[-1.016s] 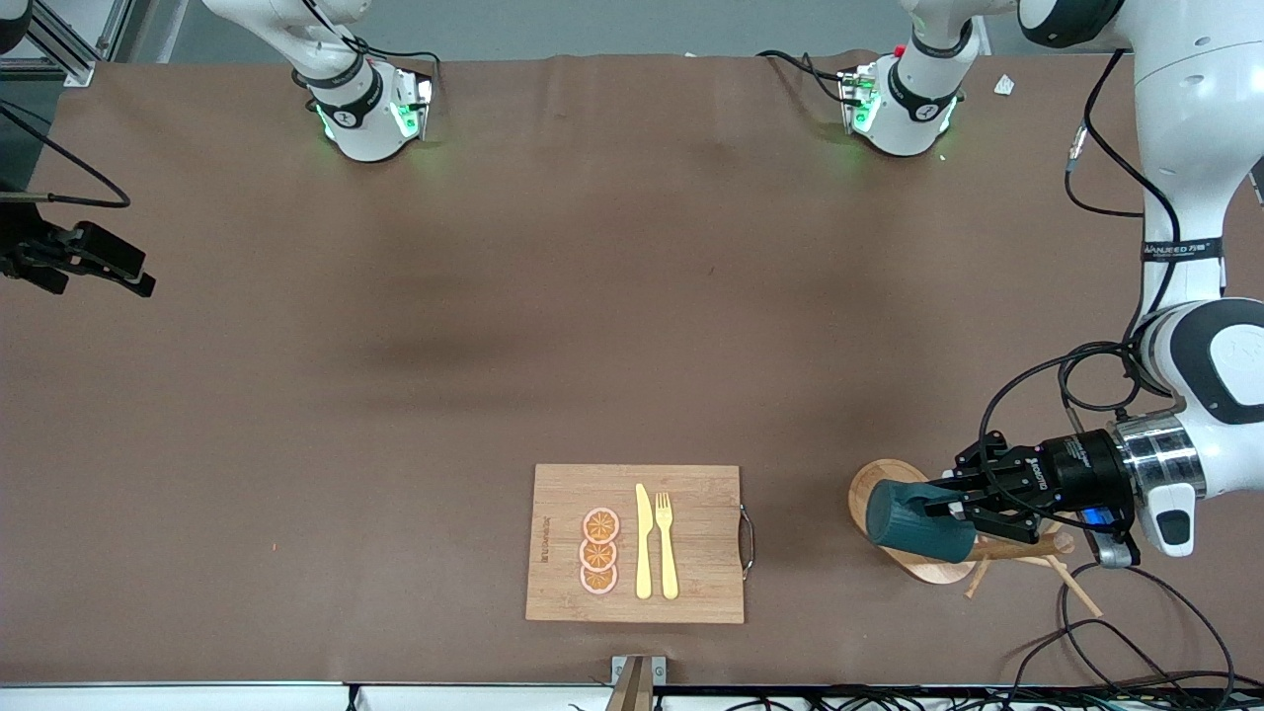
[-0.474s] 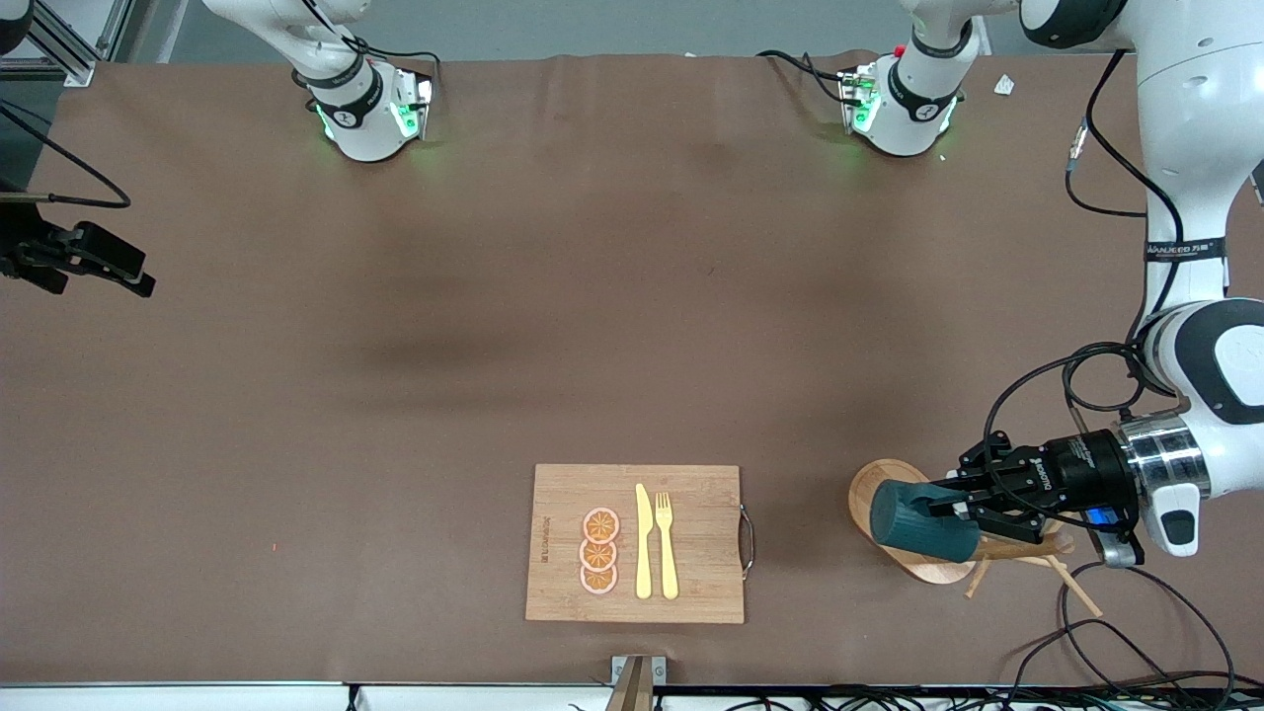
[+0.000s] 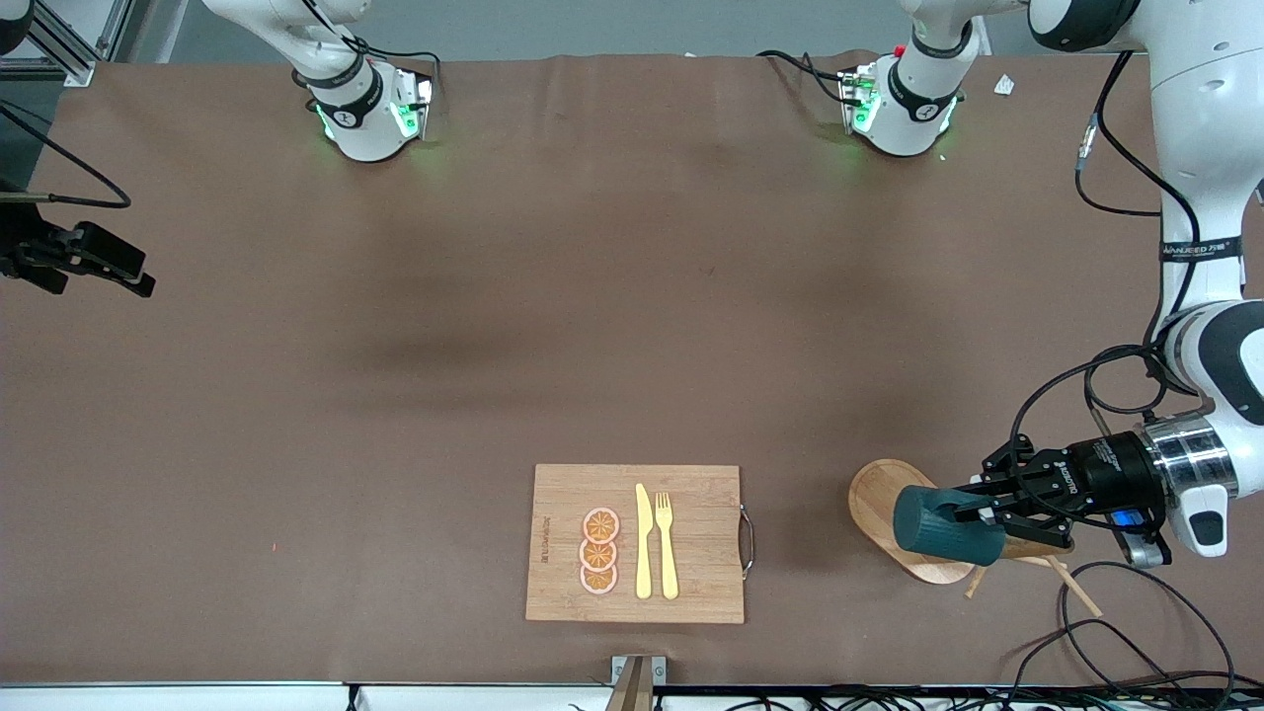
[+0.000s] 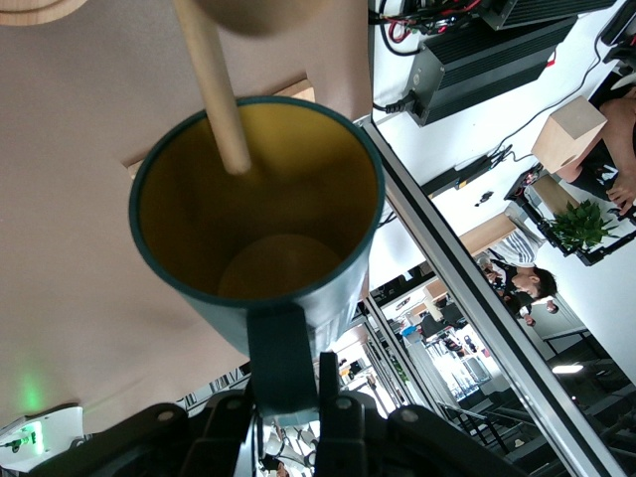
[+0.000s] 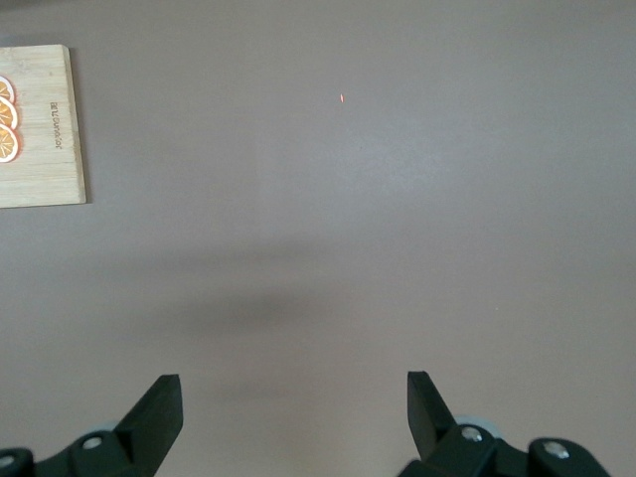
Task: Pass cup and hang on rack
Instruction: 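Lower the mug handle onto a rack peg with the left gripper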
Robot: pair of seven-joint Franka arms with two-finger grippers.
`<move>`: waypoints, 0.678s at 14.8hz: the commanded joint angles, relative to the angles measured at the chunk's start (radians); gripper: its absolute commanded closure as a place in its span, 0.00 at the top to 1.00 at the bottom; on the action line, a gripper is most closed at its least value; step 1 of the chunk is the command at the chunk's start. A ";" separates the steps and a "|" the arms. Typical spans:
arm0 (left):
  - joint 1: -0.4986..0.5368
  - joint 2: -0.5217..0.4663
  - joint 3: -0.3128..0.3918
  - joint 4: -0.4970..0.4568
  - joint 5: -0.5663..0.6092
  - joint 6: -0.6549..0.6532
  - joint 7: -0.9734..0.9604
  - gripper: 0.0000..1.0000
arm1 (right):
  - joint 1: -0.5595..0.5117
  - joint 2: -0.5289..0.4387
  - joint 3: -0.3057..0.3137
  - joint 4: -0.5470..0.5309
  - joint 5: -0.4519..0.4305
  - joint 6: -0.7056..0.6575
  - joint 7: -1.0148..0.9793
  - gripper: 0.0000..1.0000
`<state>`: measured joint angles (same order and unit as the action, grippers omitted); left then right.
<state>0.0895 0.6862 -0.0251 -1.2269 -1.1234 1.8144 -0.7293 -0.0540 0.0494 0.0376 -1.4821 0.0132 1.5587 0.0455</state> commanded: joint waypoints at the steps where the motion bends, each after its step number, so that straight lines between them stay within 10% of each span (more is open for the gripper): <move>1: 0.004 0.001 0.002 0.001 -0.007 -0.015 0.013 0.02 | 0.005 -0.019 0.004 -0.014 -0.013 0.004 0.017 1.00; 10: 0.067 0.027 0.001 0.000 0.019 -0.030 0.076 0.03 | 0.005 -0.020 0.004 -0.012 -0.012 0.007 0.017 1.00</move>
<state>0.1480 0.7085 -0.0210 -1.2326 -1.1142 1.8006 -0.6691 -0.0533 0.0494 0.0396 -1.4819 0.0132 1.5624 0.0462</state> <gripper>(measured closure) 0.789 0.000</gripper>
